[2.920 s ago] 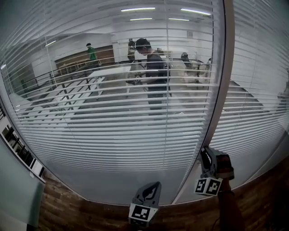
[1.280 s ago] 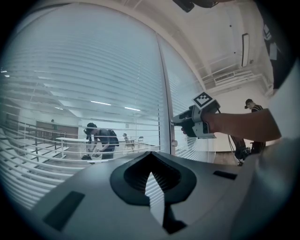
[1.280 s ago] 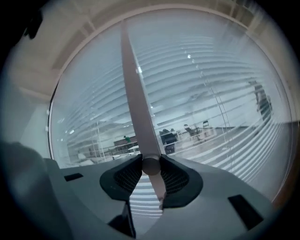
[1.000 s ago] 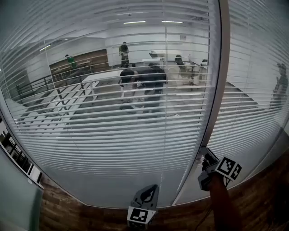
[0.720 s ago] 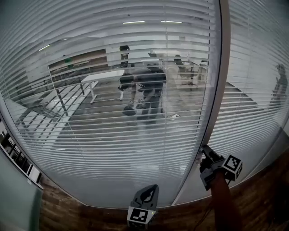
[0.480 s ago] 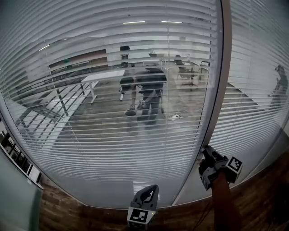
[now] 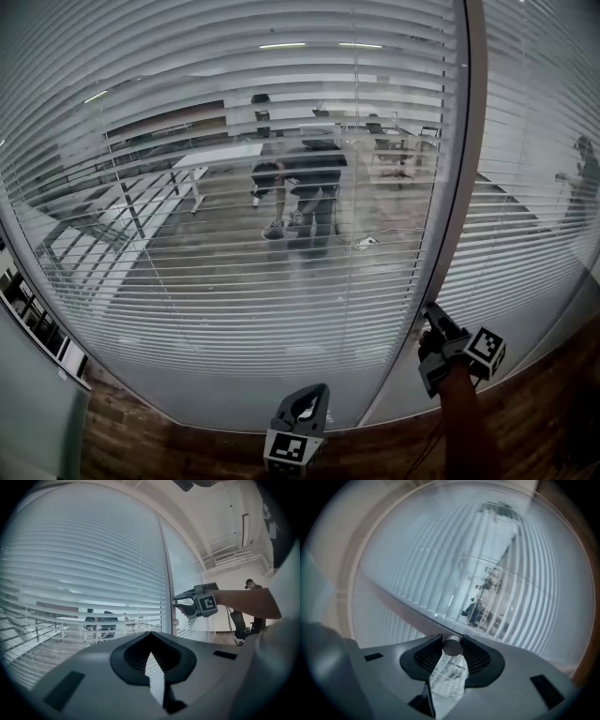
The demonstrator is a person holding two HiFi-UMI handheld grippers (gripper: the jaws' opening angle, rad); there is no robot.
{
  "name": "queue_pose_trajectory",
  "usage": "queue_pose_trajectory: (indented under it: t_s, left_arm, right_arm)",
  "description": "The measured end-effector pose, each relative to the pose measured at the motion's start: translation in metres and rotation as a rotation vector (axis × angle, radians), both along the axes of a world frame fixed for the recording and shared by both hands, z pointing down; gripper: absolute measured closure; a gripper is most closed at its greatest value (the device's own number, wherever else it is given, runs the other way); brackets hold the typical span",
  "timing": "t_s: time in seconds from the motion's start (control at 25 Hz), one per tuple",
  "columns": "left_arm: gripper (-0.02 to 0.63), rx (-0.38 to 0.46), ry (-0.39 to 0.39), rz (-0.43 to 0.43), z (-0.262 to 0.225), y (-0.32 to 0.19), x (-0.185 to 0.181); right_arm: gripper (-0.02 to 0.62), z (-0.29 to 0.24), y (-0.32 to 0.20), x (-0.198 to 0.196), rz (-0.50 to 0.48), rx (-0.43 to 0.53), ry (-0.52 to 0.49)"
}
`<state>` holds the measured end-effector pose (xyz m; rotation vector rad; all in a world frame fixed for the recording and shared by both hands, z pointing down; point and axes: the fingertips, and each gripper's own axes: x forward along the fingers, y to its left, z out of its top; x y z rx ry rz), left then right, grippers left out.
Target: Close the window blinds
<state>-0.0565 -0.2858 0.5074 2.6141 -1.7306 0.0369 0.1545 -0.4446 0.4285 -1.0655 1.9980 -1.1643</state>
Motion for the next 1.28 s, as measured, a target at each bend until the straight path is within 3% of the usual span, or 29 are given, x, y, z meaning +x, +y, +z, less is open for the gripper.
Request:
queue_pose_trajectory:
  t_s: [0.12,0.28,0.36,0.48,0.64,0.76,0.96,1.16,1.28]
  left_arm:
    - [0.607,0.003,-0.005,-0.001,0.0,0.0,0.0]
    - [0.607,0.001,-0.01,-0.008,0.0,0.002,-0.002]
    - [0.607,0.001,-0.012,-0.012,0.0,0.002,-0.004]
    - [0.607,0.002,-0.013,-0.013,0.0,0.002,-0.006]
    - [0.607,0.004,-0.015,-0.014,0.0,0.001,-0.006]
    - [0.607,0.0,-0.014,-0.014,0.001,0.002,-0.005]
    - [0.607,-0.004,-0.017,-0.007,0.002,0.003,-0.004]
    - [0.607,-0.004,-0.016,-0.011,0.003,0.002,-0.005]
    - [0.607,-0.004,-0.013,-0.014,0.002,0.002,-0.006]
  right_arm:
    - [0.461,-0.005,0.004,-0.006,0.053,0.186,0.431]
    - [0.442,-0.02,0.017,-0.013,0.21,0.511,1.194]
    - [0.441,-0.023,0.026,-0.024,0.239,0.651,1.525]
    - [0.442,-0.015,0.03,-0.035,0.215,0.802,1.845]
    - [0.442,0.006,0.021,-0.03,0.188,0.928,2.216]
    - [0.442,0.011,0.018,-0.029,0.199,0.994,2.365]
    - [0.442,0.01,0.015,-0.032,0.216,1.052,2.462]
    - [0.469,0.007,0.015,-0.031,0.238,1.044,2.435]
    - [0.469,0.005,0.015,-0.032,0.234,1.0,2.355]
